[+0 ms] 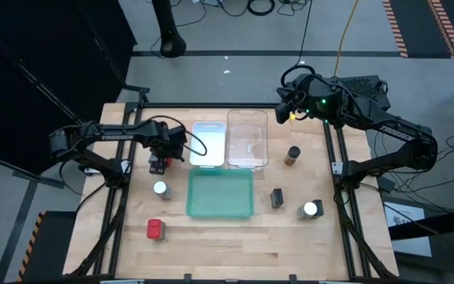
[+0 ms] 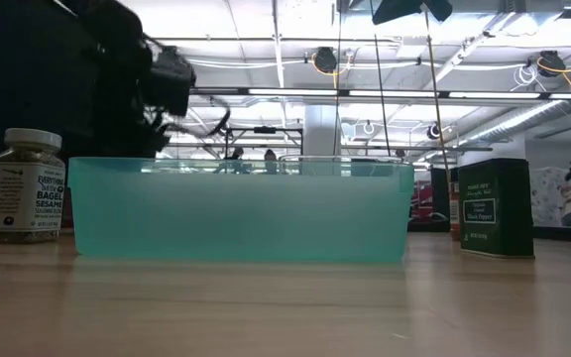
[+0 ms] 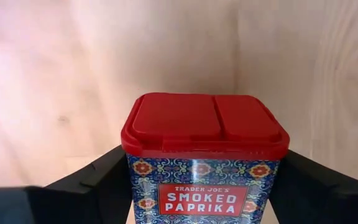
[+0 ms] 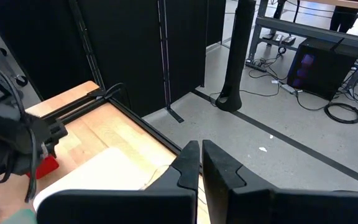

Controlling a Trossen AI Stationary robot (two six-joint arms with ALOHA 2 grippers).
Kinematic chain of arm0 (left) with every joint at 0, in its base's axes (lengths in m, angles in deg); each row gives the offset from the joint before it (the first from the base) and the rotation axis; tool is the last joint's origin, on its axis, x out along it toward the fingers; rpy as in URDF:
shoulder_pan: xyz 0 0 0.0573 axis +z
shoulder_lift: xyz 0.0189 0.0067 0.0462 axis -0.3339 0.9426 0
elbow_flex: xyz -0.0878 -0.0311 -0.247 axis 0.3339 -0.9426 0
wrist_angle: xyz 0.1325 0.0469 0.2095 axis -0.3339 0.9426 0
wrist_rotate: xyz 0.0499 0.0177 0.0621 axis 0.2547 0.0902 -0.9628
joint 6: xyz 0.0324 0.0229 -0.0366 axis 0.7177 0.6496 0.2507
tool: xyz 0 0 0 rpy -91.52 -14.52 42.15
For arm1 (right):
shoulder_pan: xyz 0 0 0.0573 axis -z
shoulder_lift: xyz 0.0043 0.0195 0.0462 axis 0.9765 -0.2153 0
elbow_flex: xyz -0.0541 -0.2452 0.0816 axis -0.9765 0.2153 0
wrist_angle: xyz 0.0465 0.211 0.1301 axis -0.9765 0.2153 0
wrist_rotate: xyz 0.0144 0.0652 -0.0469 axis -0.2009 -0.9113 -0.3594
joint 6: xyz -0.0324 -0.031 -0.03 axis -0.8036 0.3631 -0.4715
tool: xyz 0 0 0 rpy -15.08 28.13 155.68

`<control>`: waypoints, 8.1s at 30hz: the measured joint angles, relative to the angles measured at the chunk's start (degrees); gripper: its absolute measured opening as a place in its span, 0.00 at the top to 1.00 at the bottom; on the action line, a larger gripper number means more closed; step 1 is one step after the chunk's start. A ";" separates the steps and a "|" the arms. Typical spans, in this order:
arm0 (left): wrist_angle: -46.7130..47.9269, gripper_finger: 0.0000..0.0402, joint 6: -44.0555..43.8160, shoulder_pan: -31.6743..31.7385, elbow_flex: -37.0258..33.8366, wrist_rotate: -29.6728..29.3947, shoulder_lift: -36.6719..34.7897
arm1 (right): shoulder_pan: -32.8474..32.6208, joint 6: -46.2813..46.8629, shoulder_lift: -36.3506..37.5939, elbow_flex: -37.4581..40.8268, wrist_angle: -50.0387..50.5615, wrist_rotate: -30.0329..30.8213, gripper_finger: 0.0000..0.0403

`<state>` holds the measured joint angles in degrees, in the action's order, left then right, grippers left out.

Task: Sort spices by type
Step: Put the top red spice can into the green bin

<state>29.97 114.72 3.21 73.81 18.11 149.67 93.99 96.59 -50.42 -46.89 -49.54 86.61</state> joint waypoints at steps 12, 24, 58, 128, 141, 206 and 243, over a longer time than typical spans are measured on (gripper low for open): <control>-6.47 0.28 -13.76 8.28 16.71 2.56 -13.74 | 0.00 -1.46 0.00 0.01 -0.65 0.00 1.00; -54.12 0.28 -39.55 8.38 20.10 30.86 -22.11 | -0.02 -2.91 0.00 0.01 -6.03 -0.33 1.00; -77.45 0.28 -42.13 -1.65 20.01 26.28 -4.28 | -5.08 -3.29 -5.61 -0.01 -22.56 -27.43 0.18; -78.17 0.26 -37.79 -4.85 19.99 23.57 -4.25 | -5.68 -11.97 -11.87 -0.01 -26.08 -27.45 0.07; -76.37 0.19 -39.21 -4.91 19.97 22.92 -4.27 | -5.60 -12.97 -12.82 -0.01 -25.39 -29.64 0.33; -63.39 0.01 -61.97 -4.72 19.99 15.90 -3.93 | -7.70 -33.69 -10.64 -0.01 -0.34 4.90 0.33; -51.07 0.01 -60.37 -6.02 34.99 2.50 6.70 | -9.16 -41.82 -11.32 -0.01 0.05 7.54 0.33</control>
<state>-21.10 54.35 -2.81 108.79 20.61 156.37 84.83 54.77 -61.74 -46.91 -49.49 94.15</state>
